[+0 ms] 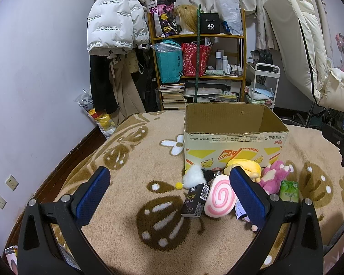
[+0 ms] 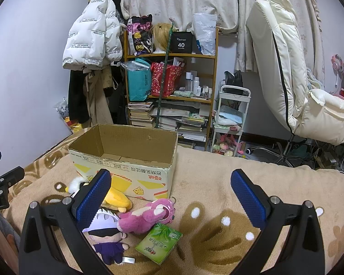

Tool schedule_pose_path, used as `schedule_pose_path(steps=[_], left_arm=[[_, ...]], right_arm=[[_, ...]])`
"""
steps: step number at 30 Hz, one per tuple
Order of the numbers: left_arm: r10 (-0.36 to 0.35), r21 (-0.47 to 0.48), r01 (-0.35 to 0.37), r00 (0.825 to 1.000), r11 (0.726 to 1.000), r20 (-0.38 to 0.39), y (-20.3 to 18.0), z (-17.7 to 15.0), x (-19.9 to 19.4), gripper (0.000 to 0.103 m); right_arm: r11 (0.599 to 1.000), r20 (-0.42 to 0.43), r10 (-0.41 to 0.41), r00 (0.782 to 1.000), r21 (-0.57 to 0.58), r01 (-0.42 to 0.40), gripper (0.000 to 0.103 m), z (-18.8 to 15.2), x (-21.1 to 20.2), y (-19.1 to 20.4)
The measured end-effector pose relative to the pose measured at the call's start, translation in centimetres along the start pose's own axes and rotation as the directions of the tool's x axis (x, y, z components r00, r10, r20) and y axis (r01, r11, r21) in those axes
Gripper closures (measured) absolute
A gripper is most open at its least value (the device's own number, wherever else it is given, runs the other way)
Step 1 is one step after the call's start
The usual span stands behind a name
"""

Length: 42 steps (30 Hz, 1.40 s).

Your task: Organize soft objects

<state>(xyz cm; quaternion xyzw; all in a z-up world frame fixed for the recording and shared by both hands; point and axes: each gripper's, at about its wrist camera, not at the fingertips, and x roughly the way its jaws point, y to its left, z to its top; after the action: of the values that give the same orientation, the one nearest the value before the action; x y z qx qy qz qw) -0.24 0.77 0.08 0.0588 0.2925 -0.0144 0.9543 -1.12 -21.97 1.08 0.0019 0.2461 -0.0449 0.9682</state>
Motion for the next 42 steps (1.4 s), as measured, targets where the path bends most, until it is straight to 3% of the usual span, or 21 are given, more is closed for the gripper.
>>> schedule_pose_path(steps=[42], left_arm=[[0.0,0.003,0.0,1.0,1.0,-0.004,0.02,0.05,0.02,0.0]], right_arm=[[1.0,-0.003,-0.002,1.0,0.0,0.002,0.0,-0.23,0.2,-0.05]])
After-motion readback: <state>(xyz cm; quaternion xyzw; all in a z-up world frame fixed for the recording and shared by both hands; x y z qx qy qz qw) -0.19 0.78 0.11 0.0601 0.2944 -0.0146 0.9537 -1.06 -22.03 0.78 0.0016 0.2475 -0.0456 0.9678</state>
